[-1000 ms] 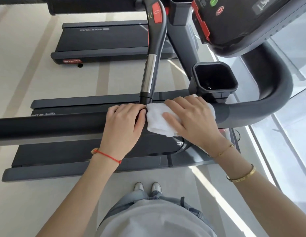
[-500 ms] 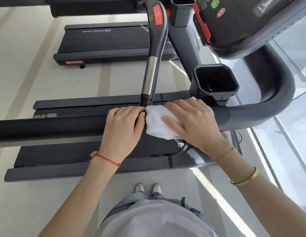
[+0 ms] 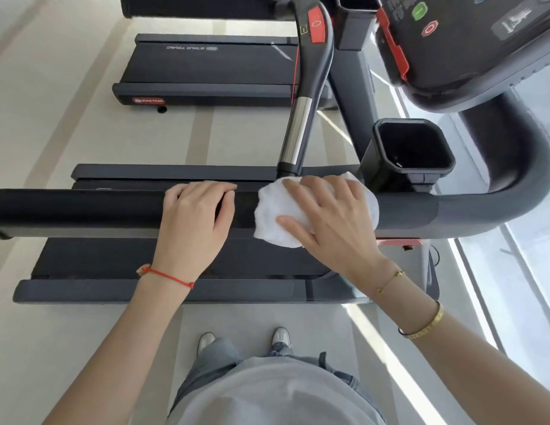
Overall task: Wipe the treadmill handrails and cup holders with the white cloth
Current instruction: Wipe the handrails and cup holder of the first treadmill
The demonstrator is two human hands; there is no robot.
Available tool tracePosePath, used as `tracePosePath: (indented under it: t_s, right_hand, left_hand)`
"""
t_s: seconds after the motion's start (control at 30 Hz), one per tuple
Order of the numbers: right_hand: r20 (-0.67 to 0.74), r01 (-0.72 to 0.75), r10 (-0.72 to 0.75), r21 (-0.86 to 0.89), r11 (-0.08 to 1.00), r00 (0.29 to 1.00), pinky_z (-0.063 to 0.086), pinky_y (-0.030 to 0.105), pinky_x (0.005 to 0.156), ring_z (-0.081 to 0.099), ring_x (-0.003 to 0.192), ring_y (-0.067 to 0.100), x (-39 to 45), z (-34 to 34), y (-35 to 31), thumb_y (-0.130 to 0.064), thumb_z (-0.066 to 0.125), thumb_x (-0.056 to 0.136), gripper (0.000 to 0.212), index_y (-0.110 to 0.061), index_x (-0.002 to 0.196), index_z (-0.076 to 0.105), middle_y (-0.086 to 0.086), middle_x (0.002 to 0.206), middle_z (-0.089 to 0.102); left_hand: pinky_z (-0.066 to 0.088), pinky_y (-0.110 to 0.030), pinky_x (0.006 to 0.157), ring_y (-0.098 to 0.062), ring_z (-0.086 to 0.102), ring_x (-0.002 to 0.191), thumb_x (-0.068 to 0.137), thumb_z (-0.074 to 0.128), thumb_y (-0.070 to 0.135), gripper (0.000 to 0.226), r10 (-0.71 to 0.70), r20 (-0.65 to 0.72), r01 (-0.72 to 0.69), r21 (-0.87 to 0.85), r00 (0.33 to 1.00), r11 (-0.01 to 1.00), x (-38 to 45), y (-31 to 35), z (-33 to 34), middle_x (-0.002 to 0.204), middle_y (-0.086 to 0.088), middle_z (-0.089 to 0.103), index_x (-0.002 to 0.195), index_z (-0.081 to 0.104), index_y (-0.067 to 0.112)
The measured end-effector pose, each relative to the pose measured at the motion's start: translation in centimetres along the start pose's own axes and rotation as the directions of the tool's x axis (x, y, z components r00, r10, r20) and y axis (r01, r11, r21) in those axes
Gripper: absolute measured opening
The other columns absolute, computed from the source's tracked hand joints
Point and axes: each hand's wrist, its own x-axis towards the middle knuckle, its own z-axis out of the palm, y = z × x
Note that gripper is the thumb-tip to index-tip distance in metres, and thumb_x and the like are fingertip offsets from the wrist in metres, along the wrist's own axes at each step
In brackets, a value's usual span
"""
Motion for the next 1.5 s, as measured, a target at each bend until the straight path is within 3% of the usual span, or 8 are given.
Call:
tracePosePath:
  t_s: [0.5, 0.7, 0.87, 1.0, 1.1, 1.23, 1.37, 1.5]
  right_hand:
    - [0.209, 0.025, -0.029, 0.025, 0.999, 0.978, 0.043, 0.038, 0.074, 0.054, 0.077, 0.024, 9.6, 1.7, -15.0, -0.058, 0.007, 0.098, 0.064, -0.025, 0.119, 0.058, -0.003, 0.090, 0.065]
    - [0.170, 0.071, -0.078, 0.051, 0.996, 0.982, 0.039, 0.034, 0.067, 0.051, 0.070, 0.024, 14.3, 3.5, -24.5, -0.057, 0.014, 0.099, 0.059, -0.024, 0.115, 0.059, -0.002, 0.083, 0.064]
    - [0.105, 0.037, -0.042, 0.046, 0.998, 0.994, 0.042, 0.037, 0.071, 0.051, 0.072, 0.025, 14.6, 3.7, -26.3, -0.055, 0.017, 0.101, 0.057, -0.025, 0.114, 0.063, -0.002, 0.084, 0.064]
    - [-0.017, -0.104, 0.105, 0.038, 0.994, 0.994, 0.039, 0.035, 0.065, 0.049, 0.066, 0.026, 13.5, 3.4, -25.7, -0.047, 0.028, 0.100, 0.048, -0.021, 0.096, 0.068, -0.001, 0.072, 0.061]
    - [-0.001, -0.106, 0.106, 0.042, 0.993, 0.994, 0.042, 0.037, 0.056, 0.041, 0.054, 0.028, 15.3, 3.5, -27.9, -0.039, 0.032, 0.094, 0.039, -0.016, 0.074, 0.056, 0.001, 0.058, 0.050]
    - [0.162, -0.030, 0.025, 0.027, 0.999, 0.986, 0.041, 0.038, 0.065, 0.049, 0.065, 0.027, 18.1, 4.4, -33.1, -0.051, 0.020, 0.095, 0.050, -0.021, 0.092, 0.060, 0.000, 0.071, 0.058]
    - [0.130, 0.035, -0.046, 0.082, 0.996, 0.991, 0.044, 0.037, 0.076, 0.055, 0.079, 0.023, 17.0, 4.2, -32.0, -0.056, 0.021, 0.100, 0.053, -0.027, 0.119, 0.061, -0.005, 0.093, 0.065]
    - [0.075, -0.069, 0.064, 0.061, 0.996, 0.995, 0.043, 0.037, 0.071, 0.054, 0.074, 0.024, 15.7, 3.8, -29.5, -0.050, 0.027, 0.100, 0.047, -0.025, 0.102, 0.066, -0.003, 0.082, 0.065]
  left_hand:
    - [0.036, -0.043, 0.106, -0.020, 0.066, 0.098, 0.101, 0.043, 0.018, 0.027, -0.027, -0.039, 0.029, 0.050, 0.999, 0.998, -1.6, -15.4, -5.7, 0.104, 0.003, 0.072, 0.102, 0.070, 0.014]
    - [0.040, -0.041, 0.099, -0.023, 0.065, 0.091, 0.099, 0.038, 0.017, 0.031, -0.052, -0.057, 0.054, 0.043, 0.997, 0.998, -2.5, -23.1, -8.8, 0.094, 0.001, 0.071, 0.093, 0.067, 0.012]
    - [0.043, -0.044, 0.098, -0.020, 0.064, 0.105, 0.101, 0.040, 0.018, 0.030, -0.041, -0.030, 0.038, -0.096, 0.999, 0.995, -3.5, -27.7, -10.4, 0.112, 0.000, 0.070, 0.111, 0.067, 0.010]
    - [0.044, -0.040, 0.101, -0.019, 0.062, 0.110, 0.103, 0.040, 0.019, 0.031, -0.074, -0.002, 0.072, -0.212, 0.997, 0.975, -4.2, -29.7, -11.1, 0.120, 0.000, 0.067, 0.122, 0.063, 0.011]
    - [0.043, -0.034, 0.100, -0.015, 0.059, 0.112, 0.104, 0.039, 0.017, 0.031, -0.081, 0.033, 0.087, -0.266, 0.996, 0.960, -4.4, -30.6, -11.3, 0.123, 0.001, 0.065, 0.125, 0.061, 0.012]
    - [0.047, -0.036, 0.095, -0.013, 0.059, 0.107, 0.102, 0.039, 0.009, 0.031, -0.086, 0.067, 0.104, -0.368, 0.994, 0.924, -4.5, -31.6, -11.3, 0.119, 0.004, 0.065, 0.124, 0.059, 0.013]
    - [0.048, -0.038, 0.095, -0.010, 0.059, 0.106, 0.104, 0.036, 0.015, 0.031, -0.101, 0.089, 0.129, -0.410, 0.991, 0.903, -4.6, -32.1, -11.1, 0.118, 0.007, 0.065, 0.123, 0.060, 0.015]
    - [0.045, -0.039, 0.101, -0.010, 0.058, 0.114, 0.104, 0.037, 0.020, 0.032, -0.108, 0.098, 0.138, -0.395, 0.989, 0.908, -4.7, -32.1, -11.0, 0.125, 0.006, 0.063, 0.127, 0.059, 0.015]
